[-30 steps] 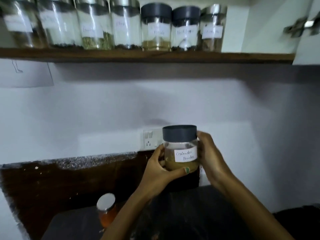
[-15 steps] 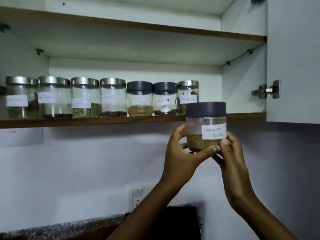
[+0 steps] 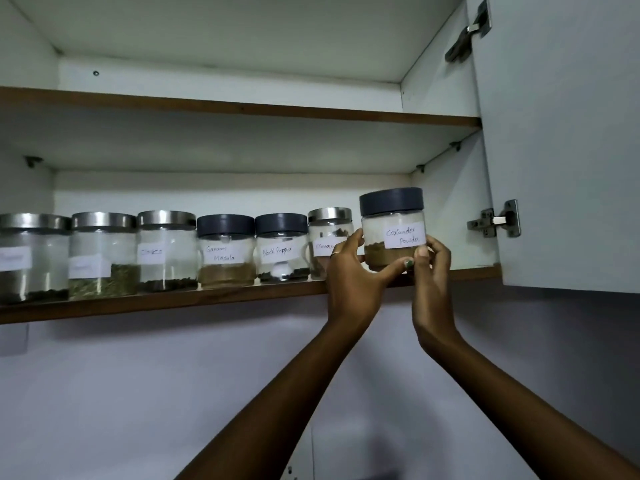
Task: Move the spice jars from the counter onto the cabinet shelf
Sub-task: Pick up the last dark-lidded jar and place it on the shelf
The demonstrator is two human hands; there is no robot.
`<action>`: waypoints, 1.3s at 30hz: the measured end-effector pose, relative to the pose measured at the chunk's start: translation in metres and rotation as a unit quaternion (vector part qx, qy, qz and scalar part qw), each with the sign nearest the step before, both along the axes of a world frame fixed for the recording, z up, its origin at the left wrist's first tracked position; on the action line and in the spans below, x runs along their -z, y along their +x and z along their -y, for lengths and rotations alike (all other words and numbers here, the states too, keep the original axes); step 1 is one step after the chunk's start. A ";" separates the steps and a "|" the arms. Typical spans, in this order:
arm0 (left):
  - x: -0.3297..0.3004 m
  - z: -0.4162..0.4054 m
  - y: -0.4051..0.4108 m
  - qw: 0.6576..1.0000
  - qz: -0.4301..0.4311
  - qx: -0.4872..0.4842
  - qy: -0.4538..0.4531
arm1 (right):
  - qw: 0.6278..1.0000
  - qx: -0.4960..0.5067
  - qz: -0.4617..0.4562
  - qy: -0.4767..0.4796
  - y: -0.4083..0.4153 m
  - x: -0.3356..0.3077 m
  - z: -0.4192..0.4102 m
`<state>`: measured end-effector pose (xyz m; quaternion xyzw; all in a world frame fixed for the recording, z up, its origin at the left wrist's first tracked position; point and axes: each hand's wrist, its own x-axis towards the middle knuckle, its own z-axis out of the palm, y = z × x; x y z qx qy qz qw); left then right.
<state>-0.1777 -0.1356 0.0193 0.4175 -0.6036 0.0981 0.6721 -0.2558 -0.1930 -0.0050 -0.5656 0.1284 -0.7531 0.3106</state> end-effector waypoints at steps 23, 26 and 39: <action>0.016 0.063 -0.009 0.981 -0.005 -0.177 0.083 | 0.944 0.224 -0.243 0.018 0.003 0.006 0.073; 0.020 0.063 -0.008 0.978 -0.011 -0.197 0.060 | 0.941 0.243 -0.234 0.009 0.005 0.009 0.074; 0.032 0.070 -0.009 0.977 0.012 -0.197 0.075 | 0.898 0.348 -0.269 -0.004 0.013 0.015 0.075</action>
